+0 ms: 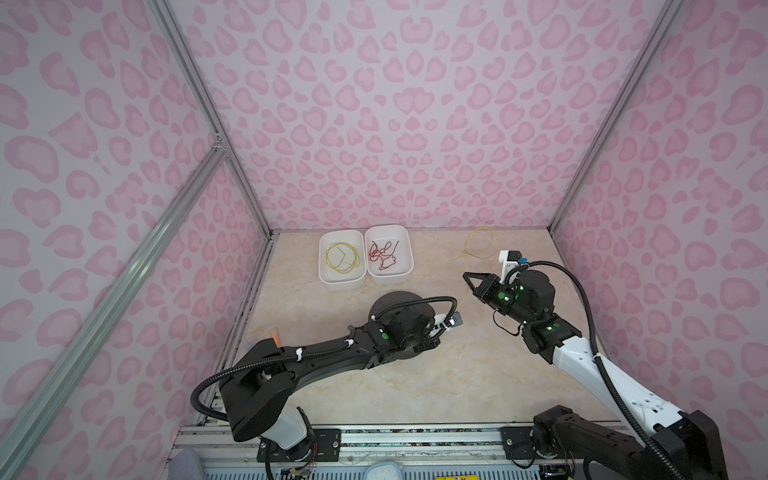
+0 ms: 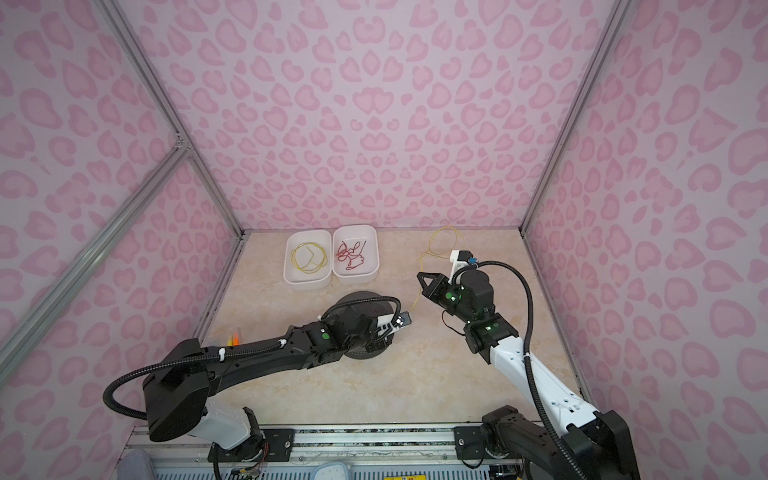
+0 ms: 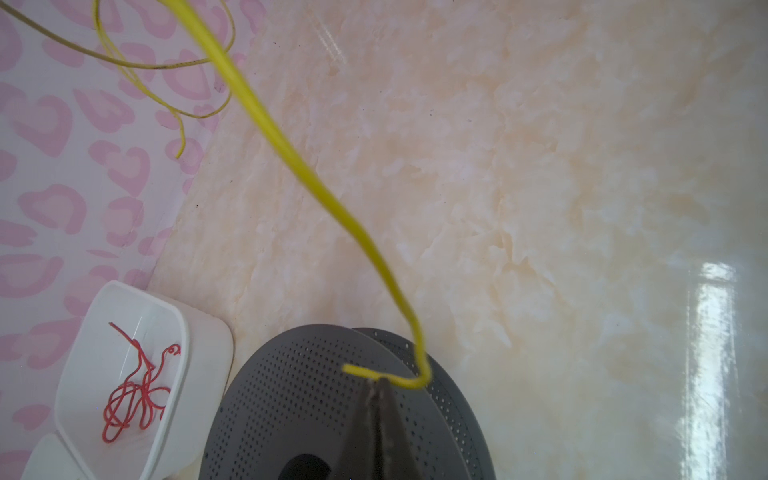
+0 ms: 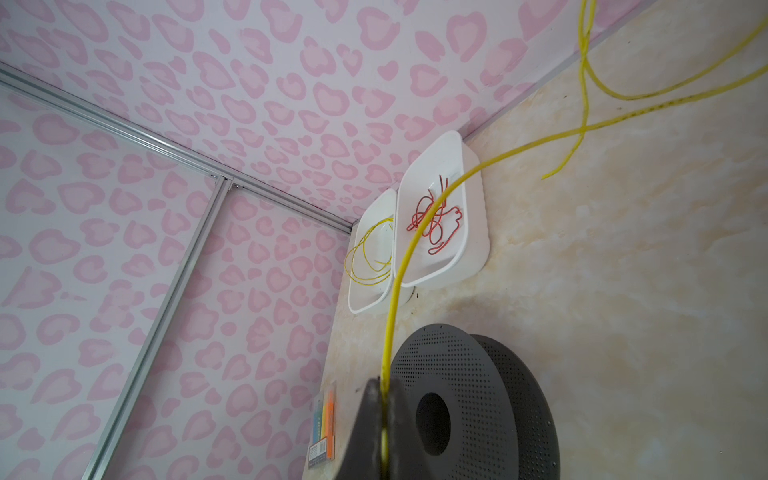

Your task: Wrap the cables

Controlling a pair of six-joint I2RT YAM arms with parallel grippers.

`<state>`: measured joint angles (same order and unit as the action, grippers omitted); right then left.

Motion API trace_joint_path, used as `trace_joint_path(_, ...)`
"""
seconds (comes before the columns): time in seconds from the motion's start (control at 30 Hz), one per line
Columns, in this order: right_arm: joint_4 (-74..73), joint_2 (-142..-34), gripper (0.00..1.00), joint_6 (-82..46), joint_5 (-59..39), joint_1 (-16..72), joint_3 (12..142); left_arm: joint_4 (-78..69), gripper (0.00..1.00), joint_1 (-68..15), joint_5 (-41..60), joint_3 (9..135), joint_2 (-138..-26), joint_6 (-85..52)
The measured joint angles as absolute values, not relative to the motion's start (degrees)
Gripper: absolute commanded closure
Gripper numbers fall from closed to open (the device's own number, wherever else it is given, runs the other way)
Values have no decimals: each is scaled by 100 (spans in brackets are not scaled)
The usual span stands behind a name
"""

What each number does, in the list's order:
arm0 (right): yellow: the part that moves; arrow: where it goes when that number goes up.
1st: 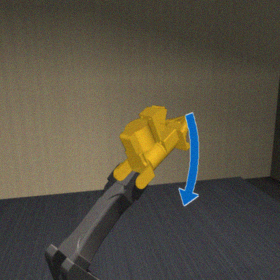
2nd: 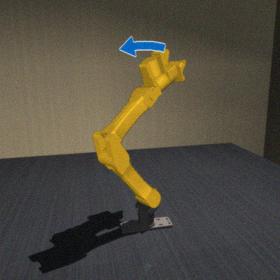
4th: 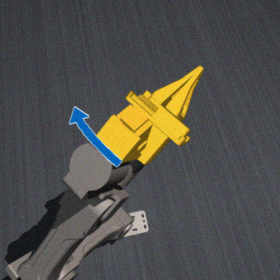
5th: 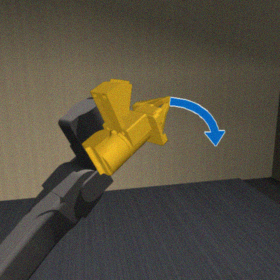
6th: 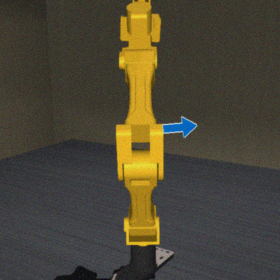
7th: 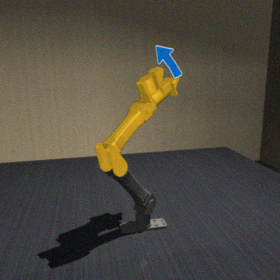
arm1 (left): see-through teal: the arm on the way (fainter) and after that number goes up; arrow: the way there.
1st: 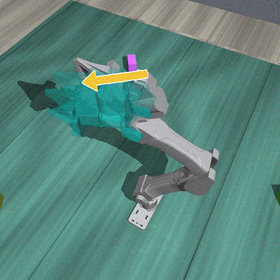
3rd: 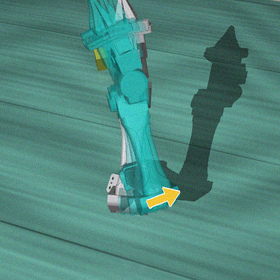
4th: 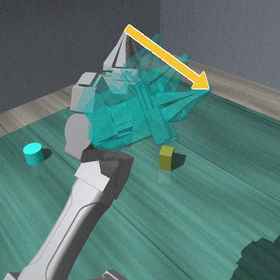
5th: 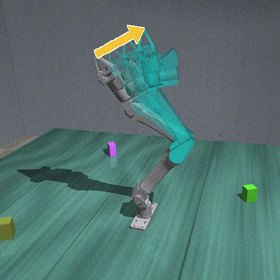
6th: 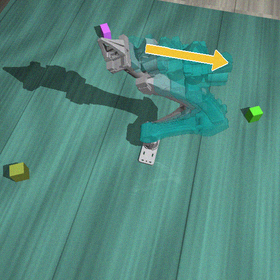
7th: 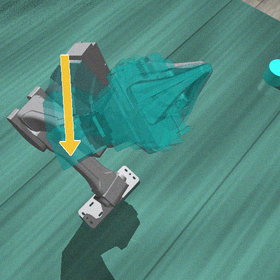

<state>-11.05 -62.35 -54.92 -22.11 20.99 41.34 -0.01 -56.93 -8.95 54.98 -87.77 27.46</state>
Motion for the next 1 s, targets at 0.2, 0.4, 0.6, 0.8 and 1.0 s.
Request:
trace_joint_path(0.2,-1103,-6235,100,-5507,-2110,2102,4134,3,52,-5629,-1179,5498,-8519,2250)
trace_joint_path(0.4,-1087,-6383,100,-5481,-2021,2171,4147,132,27,-5631,-1334,5492,-7780,1951)
trace_joint_path(0.6,-1111,-6486,100,-5487,-1922,2410,4156,228,23,-5625,-1173,6090,-7568,1645)
trace_joint_path(0.8,-1229,-6473,100,-5599,-1883,2556,4158,123,27,-5627,-539,6779,-8427,1135)
trace_joint_path(1.0,-1256,-6370,100,-5710,-1745,2639,4152,121,39,-5627,-246,6866,-8866,738)
